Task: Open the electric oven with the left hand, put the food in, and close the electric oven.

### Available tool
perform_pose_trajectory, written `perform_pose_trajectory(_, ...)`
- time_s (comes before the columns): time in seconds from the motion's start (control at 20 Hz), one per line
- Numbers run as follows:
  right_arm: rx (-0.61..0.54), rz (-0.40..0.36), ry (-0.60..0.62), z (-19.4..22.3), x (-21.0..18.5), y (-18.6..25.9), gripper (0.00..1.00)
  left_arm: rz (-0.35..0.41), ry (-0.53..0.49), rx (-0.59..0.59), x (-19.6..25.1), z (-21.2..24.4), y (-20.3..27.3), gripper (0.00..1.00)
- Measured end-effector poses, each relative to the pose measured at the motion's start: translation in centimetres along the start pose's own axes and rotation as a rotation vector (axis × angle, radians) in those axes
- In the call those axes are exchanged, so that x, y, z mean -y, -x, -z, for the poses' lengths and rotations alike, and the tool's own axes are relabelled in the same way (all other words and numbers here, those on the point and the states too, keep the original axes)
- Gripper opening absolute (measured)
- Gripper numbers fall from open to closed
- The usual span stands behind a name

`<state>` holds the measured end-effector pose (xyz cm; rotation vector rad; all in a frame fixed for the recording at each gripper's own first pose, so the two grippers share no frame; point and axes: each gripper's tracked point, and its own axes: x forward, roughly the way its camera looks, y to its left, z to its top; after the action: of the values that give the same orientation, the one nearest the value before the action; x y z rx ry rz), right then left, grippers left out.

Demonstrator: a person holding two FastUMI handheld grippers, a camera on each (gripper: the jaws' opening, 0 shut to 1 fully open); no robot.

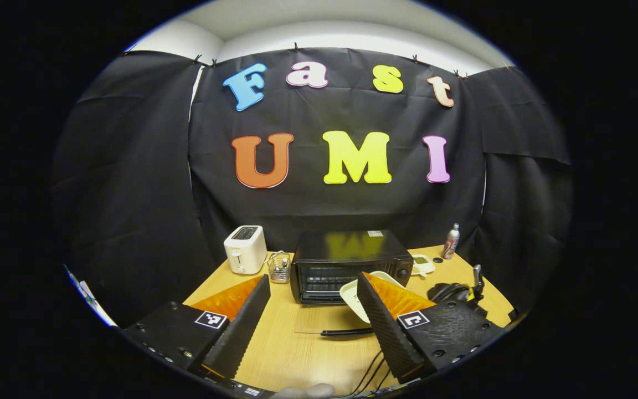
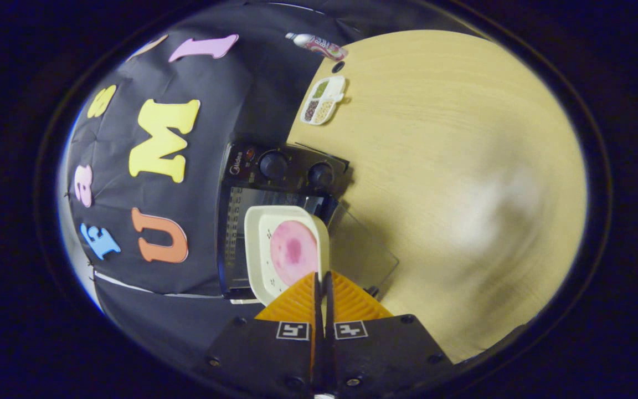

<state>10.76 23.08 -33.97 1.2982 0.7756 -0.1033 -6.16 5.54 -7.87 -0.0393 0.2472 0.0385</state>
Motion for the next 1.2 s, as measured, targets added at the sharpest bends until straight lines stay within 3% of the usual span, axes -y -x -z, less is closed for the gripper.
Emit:
perform_pose_trajectory(0.3, -0.019, -0.006, -0.036, -0.2, -1.5, -5.0, 0.0, -0.026, -0.023, -0.022, -1.3, 0.6, -0.8, 0.97)
perform_pose_trajectory(0.8, -0.086, 0.012, 0.064, -1.7, -4.6, -12.1, 0.04, -0.084, 0.003, -0.092, -1.8, 1.3, -4.3, 0.97)
perform_pose_trajectory(1.05, -0.114, 0.021, 0.167, -2.9, -5.1, -13.6, 0.04, -0.113, 0.046, -0.117, -1.5, 1.5, -6.2, 0.97)
perform_pose_trajectory(1.2, -0.138, 0.021, 0.178, -3.5, -5.1, -13.0, 0.11, -0.104, 0.063, -0.122, -1.3, 1.4, -6.8, 0.97)
